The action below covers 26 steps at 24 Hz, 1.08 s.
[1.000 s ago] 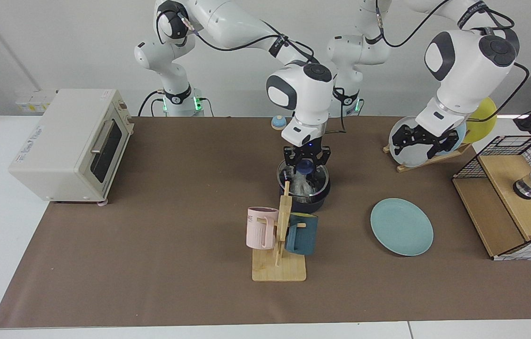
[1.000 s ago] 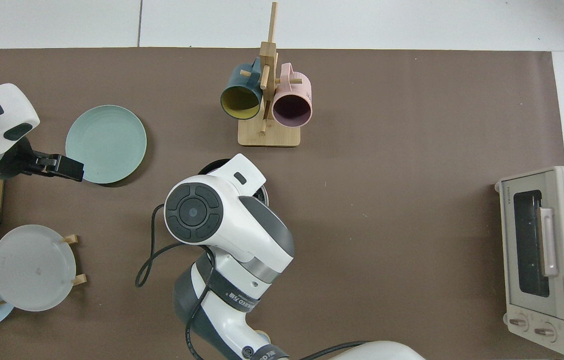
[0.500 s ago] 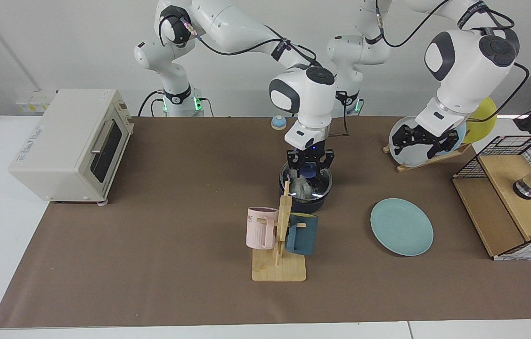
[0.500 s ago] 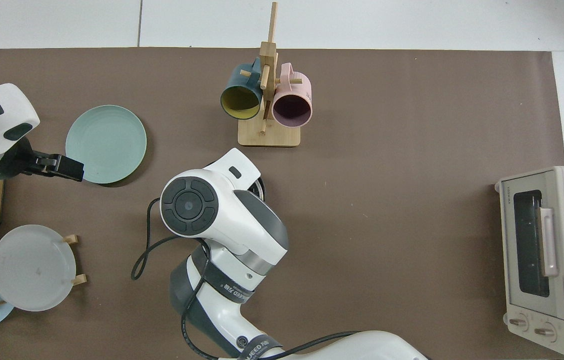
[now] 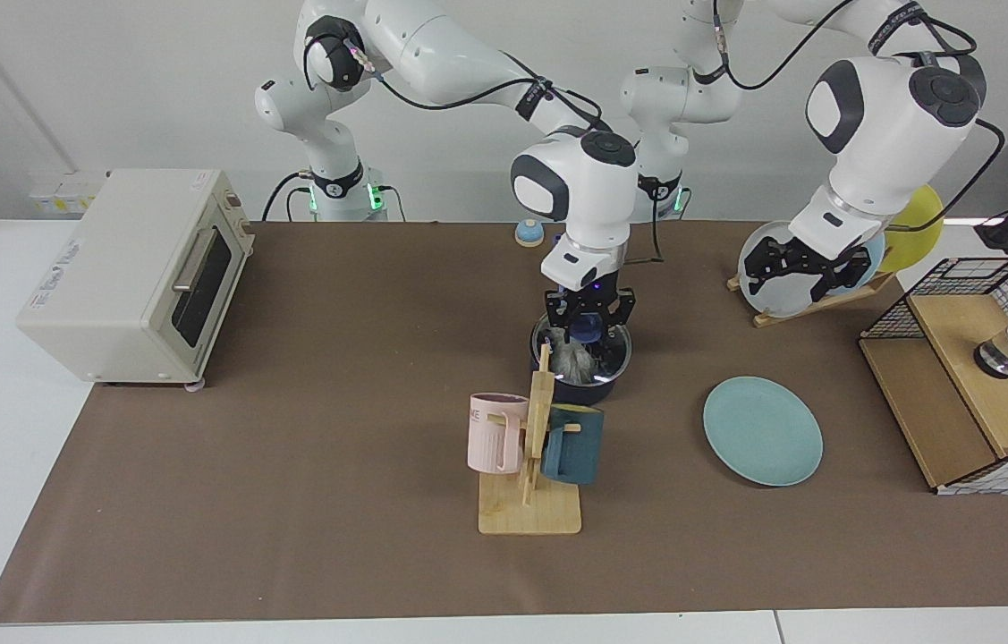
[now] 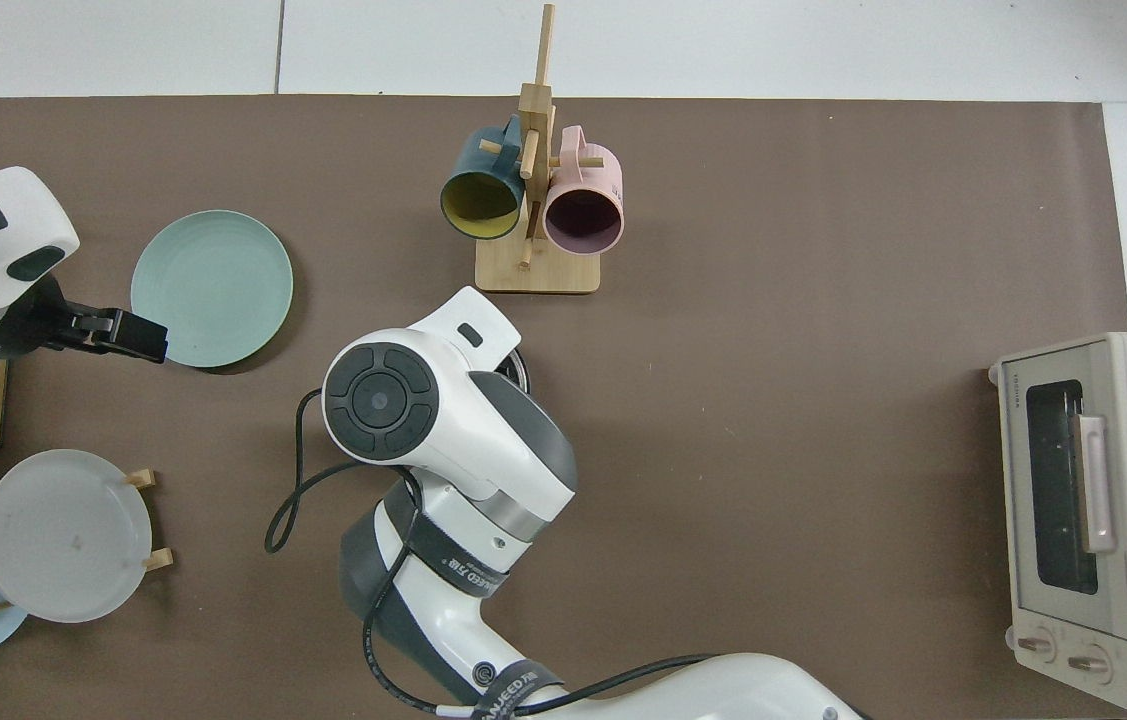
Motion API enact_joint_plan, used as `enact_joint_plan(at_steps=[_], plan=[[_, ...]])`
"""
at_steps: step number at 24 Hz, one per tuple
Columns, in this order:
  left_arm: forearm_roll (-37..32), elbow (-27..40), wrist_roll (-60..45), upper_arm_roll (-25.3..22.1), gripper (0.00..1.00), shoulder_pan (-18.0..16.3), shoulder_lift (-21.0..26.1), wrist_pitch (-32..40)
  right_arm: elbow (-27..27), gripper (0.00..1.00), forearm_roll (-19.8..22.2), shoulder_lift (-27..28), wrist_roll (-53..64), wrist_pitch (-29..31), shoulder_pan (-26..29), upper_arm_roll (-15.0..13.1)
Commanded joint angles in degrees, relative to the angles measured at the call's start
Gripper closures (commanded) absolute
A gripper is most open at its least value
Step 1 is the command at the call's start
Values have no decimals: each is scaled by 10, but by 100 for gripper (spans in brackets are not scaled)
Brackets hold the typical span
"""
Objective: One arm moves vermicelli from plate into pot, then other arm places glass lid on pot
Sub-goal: 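Lower the glass lid onto the saucepan with the right gripper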
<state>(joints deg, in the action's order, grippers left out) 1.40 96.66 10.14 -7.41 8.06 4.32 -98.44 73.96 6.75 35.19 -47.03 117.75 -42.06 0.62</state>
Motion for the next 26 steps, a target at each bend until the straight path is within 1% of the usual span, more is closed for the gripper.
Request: enact_joint_plan(at_steps=[1, 2, 3, 4, 5, 8, 10, 11, 13, 15, 17, 18, 19, 21, 24, 26], plan=[[0, -4, 2, -4, 0, 5, -1, 3, -24, 100, 1, 17, 19, -1, 3, 1], [0, -5, 2, -4, 0, 5, -1, 3, -24, 100, 1, 17, 19, -1, 3, 1], [0, -6, 2, -4, 0, 5, 0, 2, -24, 80, 1, 17, 19, -1, 2, 1], [-1, -6, 2, -4, 0, 5, 0, 2, -24, 21, 1, 17, 19, -2, 1, 1], [0, -6, 2, -4, 0, 5, 0, 2, -23, 1, 1, 17, 18, -4, -1, 0], [0, -5, 2, -4, 0, 6, -1, 3, -24, 0, 2, 15, 19, -19, -3, -3], [0, -5, 2, -4, 0, 5, 0, 2, -24, 0, 2, 4, 19, -44, -1, -4], [0, -4, 1, -2, 0, 4, 1, 2, -22, 0, 2, -5, 19, -56, 0, -4], [0, -4, 0, 2, 0, 4, 1, 2, -15, 0, 0, -39, 18, -63, 5, -4], [0, -4, -1, 3, 0, 6, 1, 3, 6, 0, 2, -62, 17, -68, 15, -6], [0, -4, -1, 4, 0, 6, 1, 4, 19, 0, 13, -81, 16, -81, 19, -9], [0, -4, -1, 4, 0, 6, 1, 3, 23, 0, 26, -90, 17, -89, 21, -11], [0, -4, 0, 4, 0, 6, 1, 2, 24, 0, 33, -100, 19, -96, 27, -13], [0, -4, 0, 4, 0, 6, 2, -1, 34, 0, 32, -125, 28, -103, 50, -13], [0, -5, -2, 4, 0, 6, 2, -3, 71, 0, 27, -172, 76, -107, 94, -12], [0, -4, -6, 5, 0, 6, 3, -3, 96, 0, 28, -202, 113, -124, 121, -13]])
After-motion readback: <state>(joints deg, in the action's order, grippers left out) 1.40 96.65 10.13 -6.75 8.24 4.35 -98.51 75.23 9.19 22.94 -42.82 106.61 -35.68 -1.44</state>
